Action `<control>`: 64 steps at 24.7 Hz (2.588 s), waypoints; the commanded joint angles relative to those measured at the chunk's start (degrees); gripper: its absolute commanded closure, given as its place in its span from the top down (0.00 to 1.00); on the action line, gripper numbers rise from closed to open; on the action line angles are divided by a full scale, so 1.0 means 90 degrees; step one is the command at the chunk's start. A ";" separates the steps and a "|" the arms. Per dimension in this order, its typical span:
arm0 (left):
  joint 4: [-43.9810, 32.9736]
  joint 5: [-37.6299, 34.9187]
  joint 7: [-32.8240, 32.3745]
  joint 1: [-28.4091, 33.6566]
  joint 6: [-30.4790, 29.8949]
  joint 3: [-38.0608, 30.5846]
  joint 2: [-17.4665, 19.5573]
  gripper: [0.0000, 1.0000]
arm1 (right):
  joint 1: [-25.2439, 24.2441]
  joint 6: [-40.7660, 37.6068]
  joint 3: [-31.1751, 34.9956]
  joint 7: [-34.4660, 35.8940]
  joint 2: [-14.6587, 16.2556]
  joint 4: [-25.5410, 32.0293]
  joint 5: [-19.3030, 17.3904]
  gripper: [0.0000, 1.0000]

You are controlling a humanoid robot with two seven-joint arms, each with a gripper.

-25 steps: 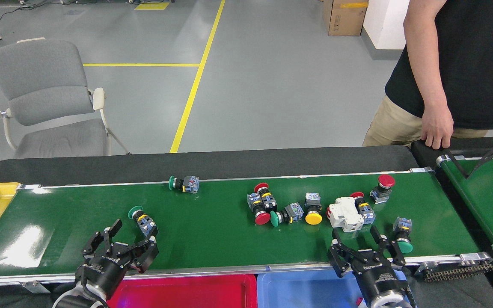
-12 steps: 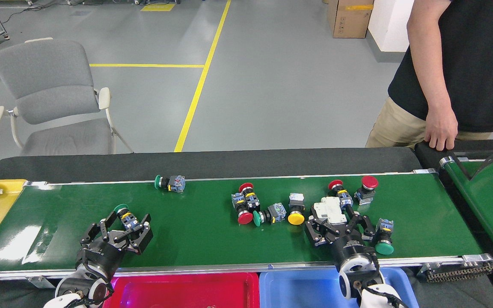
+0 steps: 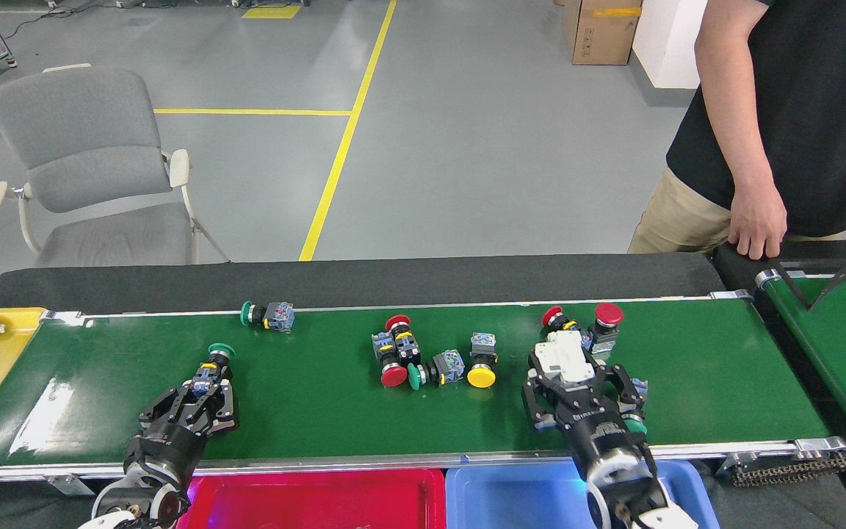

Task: Pick switch part from conveyor to tray
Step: 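Grasp a green-capped button with left gripper, white relay with right, then place the button in the red tray and relay in the blue tray, then grasp a red-capped button with left gripper, green-capped button with right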

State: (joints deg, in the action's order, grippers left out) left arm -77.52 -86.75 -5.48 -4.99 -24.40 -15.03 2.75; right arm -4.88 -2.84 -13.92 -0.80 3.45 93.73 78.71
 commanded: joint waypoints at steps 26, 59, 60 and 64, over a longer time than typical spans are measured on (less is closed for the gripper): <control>-0.2441 0.0450 0.0150 0.2410 -0.0677 -0.1513 -0.0207 1.00 | -0.1460 -0.1257 0.1869 0.0480 -0.0588 0.0679 -0.0045 0.99; 0.0459 -0.0595 0.0130 -0.0509 0.0114 -0.0048 0.0144 1.00 | 0.1313 0.0178 -0.1647 -0.0770 -0.1018 -0.1128 0.0492 0.05; 0.0537 -0.0595 0.0140 -0.0539 0.0163 -0.0048 0.0193 1.00 | 0.1304 -0.0232 -0.1901 -0.0770 -0.0930 -0.0981 0.0492 0.06; 0.0703 -0.0595 0.0140 -0.0646 0.0202 -0.0058 0.0232 1.00 | 0.1304 -0.1091 -0.2584 -0.0780 -0.0793 -0.0786 0.0492 0.74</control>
State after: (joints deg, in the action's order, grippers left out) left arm -70.92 -92.08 -4.78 -9.66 -23.04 -15.46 4.28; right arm 6.21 -9.27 -36.24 -8.23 -3.73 85.63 83.12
